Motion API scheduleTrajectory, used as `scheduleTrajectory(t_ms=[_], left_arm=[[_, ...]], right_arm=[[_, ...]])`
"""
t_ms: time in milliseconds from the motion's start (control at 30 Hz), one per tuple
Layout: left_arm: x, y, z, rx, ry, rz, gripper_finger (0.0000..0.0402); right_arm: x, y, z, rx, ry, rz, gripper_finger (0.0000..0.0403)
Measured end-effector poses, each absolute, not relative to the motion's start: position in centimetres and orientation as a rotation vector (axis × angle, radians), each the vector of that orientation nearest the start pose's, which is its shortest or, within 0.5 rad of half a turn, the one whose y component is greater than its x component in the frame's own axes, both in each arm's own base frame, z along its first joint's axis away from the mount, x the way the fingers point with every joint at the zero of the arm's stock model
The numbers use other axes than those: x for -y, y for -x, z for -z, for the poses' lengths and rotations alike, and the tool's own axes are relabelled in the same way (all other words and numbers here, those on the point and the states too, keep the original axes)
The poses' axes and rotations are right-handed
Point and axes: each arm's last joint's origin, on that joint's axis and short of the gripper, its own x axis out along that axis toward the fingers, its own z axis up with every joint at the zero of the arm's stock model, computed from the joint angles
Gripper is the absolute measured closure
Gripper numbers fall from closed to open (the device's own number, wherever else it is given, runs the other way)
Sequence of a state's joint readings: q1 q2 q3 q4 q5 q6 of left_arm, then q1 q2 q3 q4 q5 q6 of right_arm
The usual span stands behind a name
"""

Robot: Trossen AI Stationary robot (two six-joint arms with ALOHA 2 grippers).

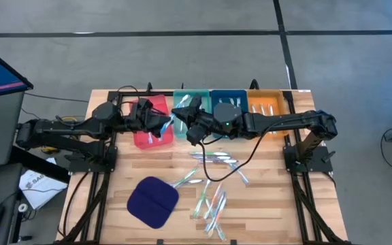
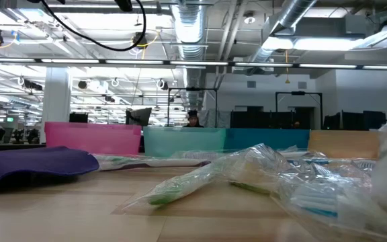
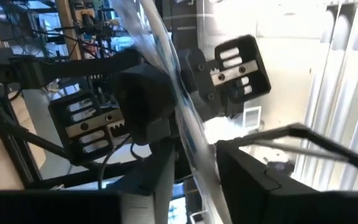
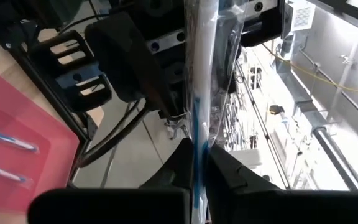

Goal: Pick & Place Toothbrushes
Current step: Put the blue toothbrush into the red bin

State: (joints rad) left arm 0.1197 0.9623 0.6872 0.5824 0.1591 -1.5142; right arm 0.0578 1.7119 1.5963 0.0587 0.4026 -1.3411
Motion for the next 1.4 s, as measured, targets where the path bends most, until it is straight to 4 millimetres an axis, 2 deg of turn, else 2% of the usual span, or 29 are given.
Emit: scheduleTrajectory(t_ms=[167, 300, 500, 667, 800, 867, 1067, 1233, 1333, 1400], left_arm=[[-2.7, -20.8, -34.1, 0.215, 1.277, 0.241, 0.0242], [-3.3, -20.0, -34.7, 0.348, 1.163, 0.122, 0.0227], [-4.1, -18.1, -35.9, 0.532, 1.062, -0.043, 0.0222], [-4.2, -17.3, -36.4, 0.588, 1.014, -0.093, 0.0226], [-4.2, -17.4, -36.4, 0.583, 1.008, -0.096, 0.0226], [-4.3, -17.5, -36.3, 0.581, 1.008, -0.098, 0.0226], [-4.3, -17.5, -36.2, 0.575, 1.009, -0.102, 0.0227], [-4.3, -17.5, -36.2, 0.57, 0.98, -0.111, 0.0231], [-4.3, -17.5, -36.2, 0.568, 0.978, -0.112, 0.0231], [-4.3, -17.5, -36.2, 0.565, 0.977, -0.11, 0.0231]], right_arm=[[-1.2, -40.2, -39.1, -0.281, 1.331, 0.256, 0.0393], [-0.8, -40.2, -39.1, -0.271, 1.231, 0.276, 0.0393], [0.1, -39.8, -39.3, -0.269, 1.069, 0.302, 0.0393], [0.3, -39.5, -39.3, -0.261, 0.893, 0.301, 0.0393], [0.3, -39.3, -39.5, -0.261, 0.882, 0.301, 0.0393], [0.1, -39.4, -39.2, -0.279, 0.913, 0.286, 0.0393], [-0.7, -39.2, -39.1, -0.383, 1.209, 0.305, 0.0393], [-0.7, -39.2, -40.0, -0.419, 1.429, 0.405, 0.0393], [-0.2, -38.8, -41.1, -0.383, 1.445, 0.478, 0.0393], [0.1, -38.6, -41.9, -0.334, 1.361, 0.521, 0.0393]])
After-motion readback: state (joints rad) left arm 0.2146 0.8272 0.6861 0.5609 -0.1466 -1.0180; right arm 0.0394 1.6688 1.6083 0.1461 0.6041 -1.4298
